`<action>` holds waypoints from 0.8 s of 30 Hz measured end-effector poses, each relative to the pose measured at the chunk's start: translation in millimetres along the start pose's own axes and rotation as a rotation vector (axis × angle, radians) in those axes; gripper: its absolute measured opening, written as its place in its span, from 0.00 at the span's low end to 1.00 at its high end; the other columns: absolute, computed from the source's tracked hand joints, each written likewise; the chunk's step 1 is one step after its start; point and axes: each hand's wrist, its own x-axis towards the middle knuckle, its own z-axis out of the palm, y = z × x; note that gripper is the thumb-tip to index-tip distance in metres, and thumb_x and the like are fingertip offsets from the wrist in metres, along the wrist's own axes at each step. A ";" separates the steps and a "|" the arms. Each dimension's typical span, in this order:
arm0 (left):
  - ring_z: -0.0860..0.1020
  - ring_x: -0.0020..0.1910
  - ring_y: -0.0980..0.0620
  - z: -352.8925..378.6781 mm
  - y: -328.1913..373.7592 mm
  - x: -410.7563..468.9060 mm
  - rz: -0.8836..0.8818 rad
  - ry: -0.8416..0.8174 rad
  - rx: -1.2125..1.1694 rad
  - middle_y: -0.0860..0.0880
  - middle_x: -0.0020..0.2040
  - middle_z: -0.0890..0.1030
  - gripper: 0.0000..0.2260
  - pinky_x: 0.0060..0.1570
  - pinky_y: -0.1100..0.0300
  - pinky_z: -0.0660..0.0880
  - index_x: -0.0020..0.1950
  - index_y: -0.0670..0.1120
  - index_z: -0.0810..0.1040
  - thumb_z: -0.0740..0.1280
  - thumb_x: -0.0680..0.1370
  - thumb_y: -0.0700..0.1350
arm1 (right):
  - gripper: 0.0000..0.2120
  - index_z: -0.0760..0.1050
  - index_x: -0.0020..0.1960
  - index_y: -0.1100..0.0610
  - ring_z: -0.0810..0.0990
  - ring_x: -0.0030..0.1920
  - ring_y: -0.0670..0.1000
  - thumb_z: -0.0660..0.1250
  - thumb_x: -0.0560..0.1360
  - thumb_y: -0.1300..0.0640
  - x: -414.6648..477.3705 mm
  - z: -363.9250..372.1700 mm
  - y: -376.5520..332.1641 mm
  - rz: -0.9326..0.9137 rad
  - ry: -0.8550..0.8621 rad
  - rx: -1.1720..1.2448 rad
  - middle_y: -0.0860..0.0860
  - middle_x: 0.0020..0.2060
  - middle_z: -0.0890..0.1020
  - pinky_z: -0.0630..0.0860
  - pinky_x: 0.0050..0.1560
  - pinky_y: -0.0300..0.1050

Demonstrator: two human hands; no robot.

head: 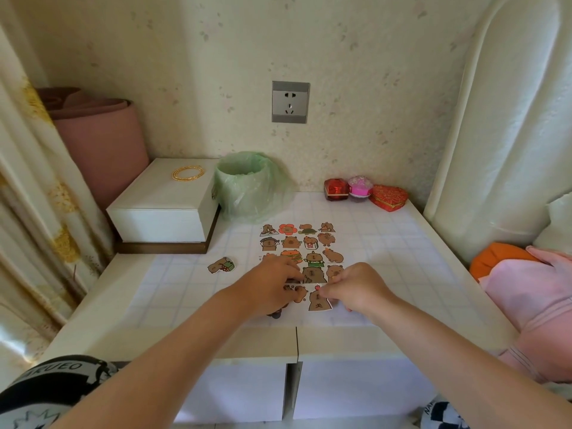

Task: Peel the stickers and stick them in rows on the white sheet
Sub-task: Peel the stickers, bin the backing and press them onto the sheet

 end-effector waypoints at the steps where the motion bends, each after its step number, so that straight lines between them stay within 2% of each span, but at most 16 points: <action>1: 0.64 0.67 0.52 0.2 0.2 -0.2 0.002 0.003 -0.004 0.55 0.67 0.73 0.18 0.65 0.59 0.64 0.67 0.52 0.79 0.69 0.78 0.54 | 0.13 0.82 0.40 0.65 0.70 0.28 0.52 0.77 0.67 0.54 0.3 1.0 0.4 -0.012 0.005 -0.018 0.55 0.30 0.76 0.67 0.36 0.42; 5: 0.65 0.66 0.52 1.1 2.6 -2.1 0.012 0.029 -0.002 0.55 0.65 0.74 0.17 0.63 0.59 0.65 0.66 0.51 0.78 0.68 0.79 0.55 | 0.10 0.83 0.40 0.62 0.72 0.32 0.51 0.75 0.65 0.55 -1.2 3.7 -0.8 -0.041 0.048 -0.114 0.49 0.27 0.72 0.65 0.37 0.43; 8: 0.67 0.58 0.53 6.0 5.4 -5.7 0.040 0.093 0.027 0.54 0.57 0.74 0.17 0.55 0.60 0.68 0.61 0.50 0.78 0.68 0.76 0.57 | 0.08 0.83 0.41 0.60 0.74 0.31 0.50 0.74 0.65 0.56 -4.1 5.1 -3.8 -0.032 0.071 -0.170 0.47 0.25 0.73 0.66 0.35 0.42; 12: 0.67 0.53 0.54 13.0 8.7 -8.1 0.071 0.182 0.116 0.55 0.54 0.73 0.19 0.49 0.64 0.62 0.58 0.50 0.76 0.69 0.73 0.60 | 0.07 0.83 0.41 0.57 0.83 0.42 0.51 0.71 0.64 0.56 -7.8 7.7 -7.8 -0.034 0.123 -0.286 0.47 0.35 0.82 0.69 0.35 0.40; 16: 0.65 0.55 0.54 13.3 9.8 -9.3 0.098 0.189 0.093 0.54 0.56 0.73 0.20 0.51 0.64 0.60 0.60 0.50 0.76 0.69 0.73 0.59 | 0.07 0.82 0.38 0.55 0.82 0.38 0.50 0.71 0.64 0.53 -12.1 6.5 -12.9 -0.112 0.172 -0.447 0.46 0.32 0.80 0.69 0.33 0.39; 19: 0.63 0.56 0.57 14.8 11.0 -11.5 0.159 0.193 0.061 0.54 0.58 0.73 0.17 0.53 0.66 0.59 0.61 0.50 0.76 0.70 0.75 0.54 | 0.12 0.77 0.34 0.56 0.74 0.31 0.46 0.72 0.67 0.47 -17.8 1.5 -16.2 -0.225 0.247 -0.631 0.43 0.27 0.67 0.64 0.30 0.38; 20: 0.64 0.56 0.57 15.2 11.5 -12.0 0.180 0.188 0.046 0.53 0.58 0.74 0.15 0.55 0.66 0.61 0.61 0.49 0.77 0.70 0.75 0.52 | 0.15 0.76 0.34 0.55 0.74 0.31 0.46 0.73 0.68 0.44 -18.7 0.6 -15.2 -0.262 0.265 -0.667 0.44 0.26 0.68 0.63 0.29 0.39; 22: 0.68 0.57 0.55 17.8 11.0 -12.5 0.222 0.170 0.023 0.53 0.55 0.76 0.13 0.60 0.59 0.68 0.58 0.50 0.80 0.68 0.75 0.50 | 0.14 0.79 0.39 0.51 0.78 0.37 0.48 0.72 0.69 0.40 -18.5 0.3 -8.8 -0.329 0.271 -0.654 0.45 0.32 0.78 0.66 0.32 0.40; 24: 0.71 0.57 0.53 22.7 8.2 -14.4 0.243 0.155 0.051 0.54 0.55 0.76 0.14 0.57 0.51 0.73 0.60 0.52 0.81 0.64 0.76 0.50 | 0.11 0.80 0.46 0.48 0.80 0.42 0.48 0.71 0.73 0.40 -19.6 0.9 -0.8 -0.412 0.246 -0.615 0.45 0.40 0.82 0.71 0.37 0.40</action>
